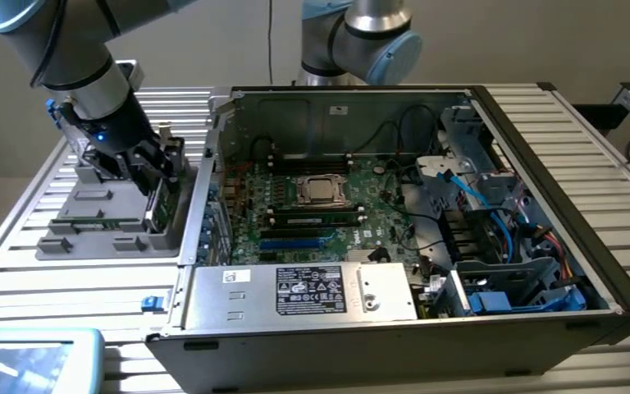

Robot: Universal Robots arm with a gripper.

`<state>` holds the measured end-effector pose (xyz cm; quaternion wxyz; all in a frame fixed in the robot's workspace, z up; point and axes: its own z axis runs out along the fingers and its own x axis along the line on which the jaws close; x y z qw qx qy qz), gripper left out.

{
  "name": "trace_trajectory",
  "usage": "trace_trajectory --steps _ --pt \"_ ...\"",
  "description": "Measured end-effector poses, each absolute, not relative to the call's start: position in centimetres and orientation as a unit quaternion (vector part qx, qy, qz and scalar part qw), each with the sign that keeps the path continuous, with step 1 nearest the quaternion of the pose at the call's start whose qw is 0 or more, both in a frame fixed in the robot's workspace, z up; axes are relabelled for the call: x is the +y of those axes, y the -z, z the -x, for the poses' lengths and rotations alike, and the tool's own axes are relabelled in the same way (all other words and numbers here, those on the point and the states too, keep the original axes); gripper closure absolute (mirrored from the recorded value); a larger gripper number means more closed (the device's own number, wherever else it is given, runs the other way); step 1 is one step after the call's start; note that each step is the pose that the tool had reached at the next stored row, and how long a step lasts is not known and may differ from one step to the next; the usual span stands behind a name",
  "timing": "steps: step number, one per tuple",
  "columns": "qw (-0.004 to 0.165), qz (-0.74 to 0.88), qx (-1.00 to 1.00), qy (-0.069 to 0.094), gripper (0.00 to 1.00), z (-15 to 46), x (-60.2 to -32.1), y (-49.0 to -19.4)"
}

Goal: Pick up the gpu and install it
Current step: 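Pick up the gpu and move the gpu toward the slot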

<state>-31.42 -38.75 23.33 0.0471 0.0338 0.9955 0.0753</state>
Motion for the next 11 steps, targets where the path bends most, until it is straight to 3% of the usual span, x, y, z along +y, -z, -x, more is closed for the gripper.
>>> trace_trajectory --steps 11 --pt "0.048 -0.047 0.995 -0.068 0.48 31.43 -38.66 -22.39"
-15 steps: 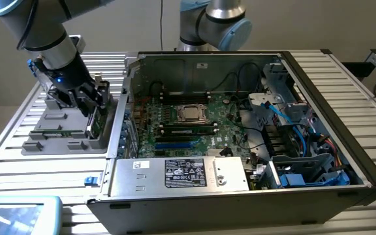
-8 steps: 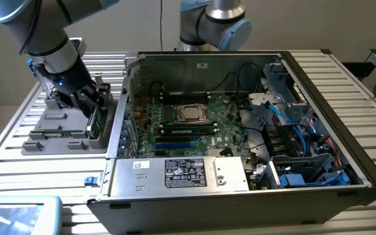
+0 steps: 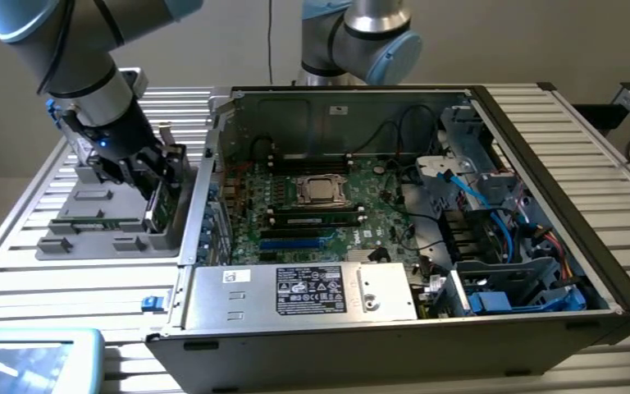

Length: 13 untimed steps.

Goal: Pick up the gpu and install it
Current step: 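Pick up the gpu and move the gpu toward the slot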

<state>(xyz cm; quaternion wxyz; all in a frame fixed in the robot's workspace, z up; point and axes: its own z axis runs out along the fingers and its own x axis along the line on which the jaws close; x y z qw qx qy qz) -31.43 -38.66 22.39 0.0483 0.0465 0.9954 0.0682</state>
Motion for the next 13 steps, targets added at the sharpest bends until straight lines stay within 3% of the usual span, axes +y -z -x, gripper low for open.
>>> trace_trajectory --steps 13 --pt "0.047 -0.049 0.995 -0.068 0.48 31.43 -38.37 -22.24"
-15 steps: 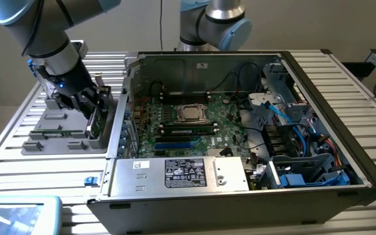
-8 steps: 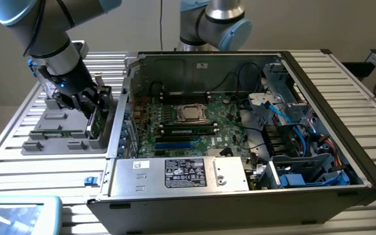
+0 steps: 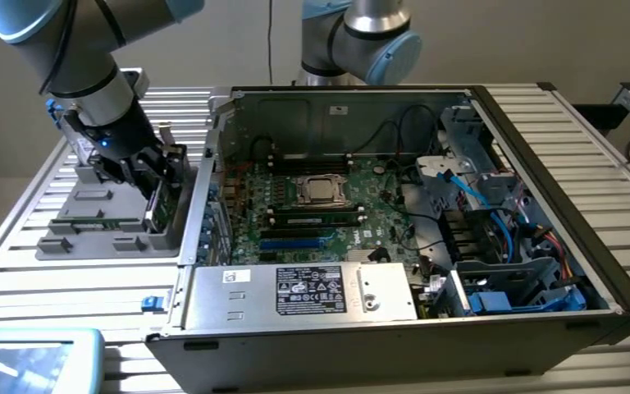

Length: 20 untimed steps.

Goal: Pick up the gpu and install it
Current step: 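Pick up the gpu and move the gpu toward the slot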

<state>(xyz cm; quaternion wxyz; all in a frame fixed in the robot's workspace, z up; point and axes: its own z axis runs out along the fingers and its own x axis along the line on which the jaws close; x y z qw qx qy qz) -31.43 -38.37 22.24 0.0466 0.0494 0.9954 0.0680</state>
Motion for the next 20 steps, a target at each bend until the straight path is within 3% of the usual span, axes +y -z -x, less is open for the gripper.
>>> trace_trajectory --steps 20 --pt "0.040 -0.035 0.996 -0.069 0.51 31.22 -38.38 -22.21"
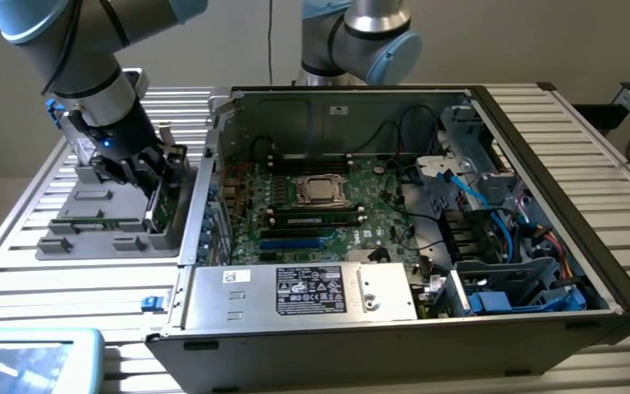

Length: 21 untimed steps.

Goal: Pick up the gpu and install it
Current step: 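Pick up the gpu and move the gpu toward the slot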

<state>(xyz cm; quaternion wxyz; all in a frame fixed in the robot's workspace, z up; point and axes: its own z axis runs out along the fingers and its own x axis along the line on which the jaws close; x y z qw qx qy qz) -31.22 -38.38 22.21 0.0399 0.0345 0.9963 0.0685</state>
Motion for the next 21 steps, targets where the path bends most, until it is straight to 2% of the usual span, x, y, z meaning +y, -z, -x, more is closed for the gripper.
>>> trace_trajectory --steps 1,2,4,14,21 --pt "0.040 -0.034 0.996 -0.069 0.63 31.2 -38.4 -22.2" --pt "0.040 -0.034 0.996 -0.068 0.63 31.2 -38.4 -22.2" --pt "0.040 -0.034 0.996 -0.069 0.71 31.2 -38.4 -22.2" --pt "0.040 -0.034 0.996 -0.068 0.71 31.2 -38.4 -22.3" --pt "0.040 -0.034 0.996 -0.068 0.71 31.2 -38.4 -23.8"
